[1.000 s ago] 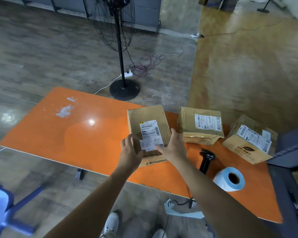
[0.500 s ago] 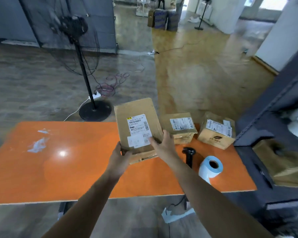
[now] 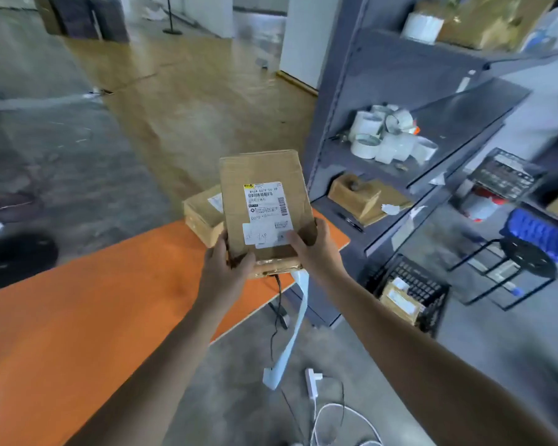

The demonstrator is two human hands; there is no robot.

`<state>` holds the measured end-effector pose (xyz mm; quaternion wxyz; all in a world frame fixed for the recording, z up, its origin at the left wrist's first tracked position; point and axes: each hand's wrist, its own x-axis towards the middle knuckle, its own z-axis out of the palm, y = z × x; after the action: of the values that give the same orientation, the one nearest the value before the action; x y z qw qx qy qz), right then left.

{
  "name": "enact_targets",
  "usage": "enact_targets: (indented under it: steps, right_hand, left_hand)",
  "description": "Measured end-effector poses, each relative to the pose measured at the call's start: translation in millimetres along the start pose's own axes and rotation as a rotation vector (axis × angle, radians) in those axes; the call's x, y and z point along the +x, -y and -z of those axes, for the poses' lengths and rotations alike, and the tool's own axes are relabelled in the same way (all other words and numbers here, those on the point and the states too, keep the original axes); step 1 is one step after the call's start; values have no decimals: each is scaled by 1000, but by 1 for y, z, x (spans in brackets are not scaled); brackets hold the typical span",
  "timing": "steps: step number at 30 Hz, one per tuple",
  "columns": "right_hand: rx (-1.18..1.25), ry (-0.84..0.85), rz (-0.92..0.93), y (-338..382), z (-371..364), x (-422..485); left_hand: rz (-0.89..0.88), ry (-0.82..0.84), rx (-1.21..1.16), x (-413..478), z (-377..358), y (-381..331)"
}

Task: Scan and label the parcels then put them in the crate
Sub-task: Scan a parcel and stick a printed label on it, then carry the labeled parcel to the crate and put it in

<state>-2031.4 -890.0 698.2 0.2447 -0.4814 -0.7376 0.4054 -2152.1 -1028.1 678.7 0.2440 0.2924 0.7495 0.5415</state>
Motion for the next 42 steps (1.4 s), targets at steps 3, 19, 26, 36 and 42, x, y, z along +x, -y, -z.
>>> enact_targets:
  steps: [3, 19, 26, 36, 42]
  right_hand:
    - [-39, -104, -62, -21, 44, -16]
    - [-53, -427, -231, -205, 299, -108]
    - [-48, -372, -233, -282, 406, -121]
    - [-76, -277, -248, -344, 477, -72]
    - [-129, -195, -252, -388, 505, 4]
  left_hand:
    - [-64, 135, -24, -2, -35, -9]
    - [-187, 500, 6, -128, -308, -80]
    - [-134, 470, 43, -194, -419, -114]
    - [-45, 425, 55, -197, -516, -129]
    - [34, 393, 58, -153, -590, -123]
